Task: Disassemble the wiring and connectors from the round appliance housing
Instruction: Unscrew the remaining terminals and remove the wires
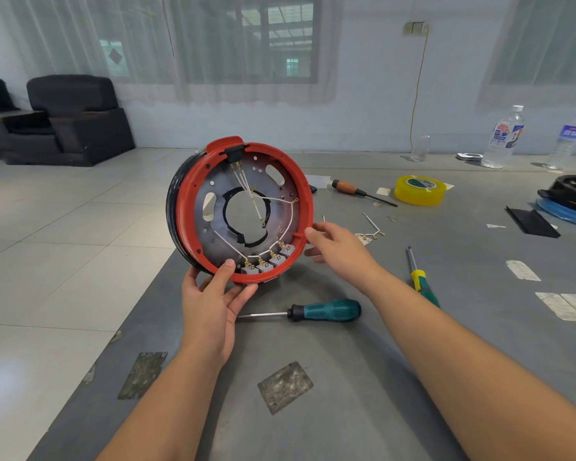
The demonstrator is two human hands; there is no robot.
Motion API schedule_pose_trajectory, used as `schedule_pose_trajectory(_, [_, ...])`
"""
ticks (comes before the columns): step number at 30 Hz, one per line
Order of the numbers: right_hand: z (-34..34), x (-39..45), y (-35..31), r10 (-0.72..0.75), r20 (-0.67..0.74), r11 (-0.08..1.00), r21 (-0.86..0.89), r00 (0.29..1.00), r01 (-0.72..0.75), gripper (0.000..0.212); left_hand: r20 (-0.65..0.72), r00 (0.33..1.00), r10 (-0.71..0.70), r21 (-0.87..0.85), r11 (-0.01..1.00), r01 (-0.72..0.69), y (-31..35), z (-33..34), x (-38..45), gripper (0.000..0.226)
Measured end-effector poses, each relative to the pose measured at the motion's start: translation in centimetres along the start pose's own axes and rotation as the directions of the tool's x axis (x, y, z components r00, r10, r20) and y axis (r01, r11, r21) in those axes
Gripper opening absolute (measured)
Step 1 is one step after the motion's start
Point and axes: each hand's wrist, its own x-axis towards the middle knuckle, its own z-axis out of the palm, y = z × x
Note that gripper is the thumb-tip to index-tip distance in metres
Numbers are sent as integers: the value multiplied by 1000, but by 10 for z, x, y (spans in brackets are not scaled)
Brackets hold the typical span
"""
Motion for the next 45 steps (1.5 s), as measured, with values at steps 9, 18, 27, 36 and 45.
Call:
schedule_pose_trajectory(9, [2,-33,-10,24,76,975,217,997,-40,24,44,995,90,102,990,-94,0,-2,-2,68])
schedule_pose_trajectory(18, [4,-32,-8,61,121,937,335,991,-98,36,224,967,124,104,983,-150,-8,1,-3,83])
schedule_pose_trajectory(27, [13,-36,-14,10,203,976,210,979,-53,40,262,964,53,-17,999,-51,-12,-1,0,93])
schedule_pose_trajectory(36, [7,-51,-1,-138,214,921,-333,967,205,62,93,996,6,-115,993,5,-9,-8,8,74])
schedule_pose_trajectory(45, [-25,-75,29,-238,470,674,-550,850,493,55,67,998,1,-90,996,5,-10,-5,8,75])
